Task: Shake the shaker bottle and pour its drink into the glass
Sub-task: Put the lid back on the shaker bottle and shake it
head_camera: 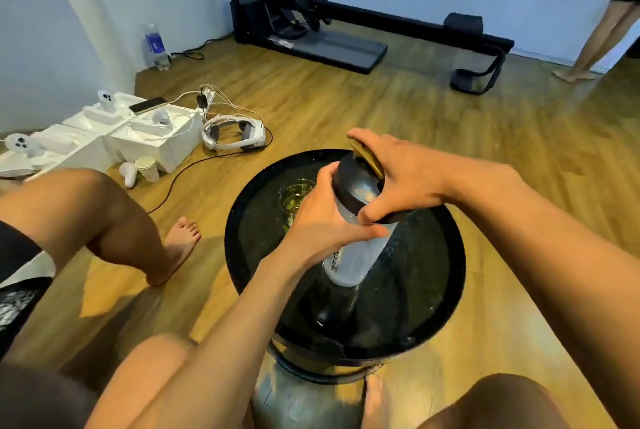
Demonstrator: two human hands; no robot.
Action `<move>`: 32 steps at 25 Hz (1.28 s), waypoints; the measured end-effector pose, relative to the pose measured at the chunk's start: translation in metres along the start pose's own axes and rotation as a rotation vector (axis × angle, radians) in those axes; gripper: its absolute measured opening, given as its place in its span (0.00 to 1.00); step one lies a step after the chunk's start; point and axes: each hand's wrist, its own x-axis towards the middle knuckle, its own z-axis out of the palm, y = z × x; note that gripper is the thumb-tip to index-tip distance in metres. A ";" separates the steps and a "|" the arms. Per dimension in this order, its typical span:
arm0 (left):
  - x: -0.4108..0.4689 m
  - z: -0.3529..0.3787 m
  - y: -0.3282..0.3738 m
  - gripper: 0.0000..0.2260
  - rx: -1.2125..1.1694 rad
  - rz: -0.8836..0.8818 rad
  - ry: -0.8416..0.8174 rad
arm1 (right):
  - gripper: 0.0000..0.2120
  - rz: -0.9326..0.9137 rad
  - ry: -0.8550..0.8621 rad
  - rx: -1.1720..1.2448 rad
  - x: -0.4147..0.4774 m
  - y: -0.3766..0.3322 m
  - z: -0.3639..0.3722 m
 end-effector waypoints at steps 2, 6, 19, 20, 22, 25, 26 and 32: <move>0.003 0.005 -0.009 0.52 -0.061 -0.009 0.008 | 0.58 -0.005 0.017 -0.010 0.004 -0.002 0.002; 0.007 0.006 -0.013 0.53 -0.083 0.013 -0.024 | 0.57 -0.018 -0.007 -0.101 0.005 -0.006 0.000; 0.005 0.018 -0.015 0.42 -0.076 0.052 0.031 | 0.56 0.086 0.032 -0.140 -0.006 -0.010 0.003; 0.004 0.018 -0.015 0.42 -0.074 0.056 0.027 | 0.56 0.074 0.005 -0.113 -0.008 -0.009 0.001; 0.005 0.018 -0.017 0.41 -0.062 0.062 0.021 | 0.57 0.041 -0.020 -0.079 -0.009 -0.008 -0.003; 0.005 0.019 -0.018 0.41 -0.066 0.056 0.025 | 0.57 0.058 -0.001 -0.109 -0.010 -0.010 -0.001; 0.005 0.020 -0.018 0.41 -0.080 0.049 0.025 | 0.56 0.101 0.016 -0.126 -0.009 -0.011 0.001; 0.004 0.024 -0.017 0.39 -0.065 0.098 -0.002 | 0.55 0.196 -0.003 -0.197 -0.007 -0.019 -0.005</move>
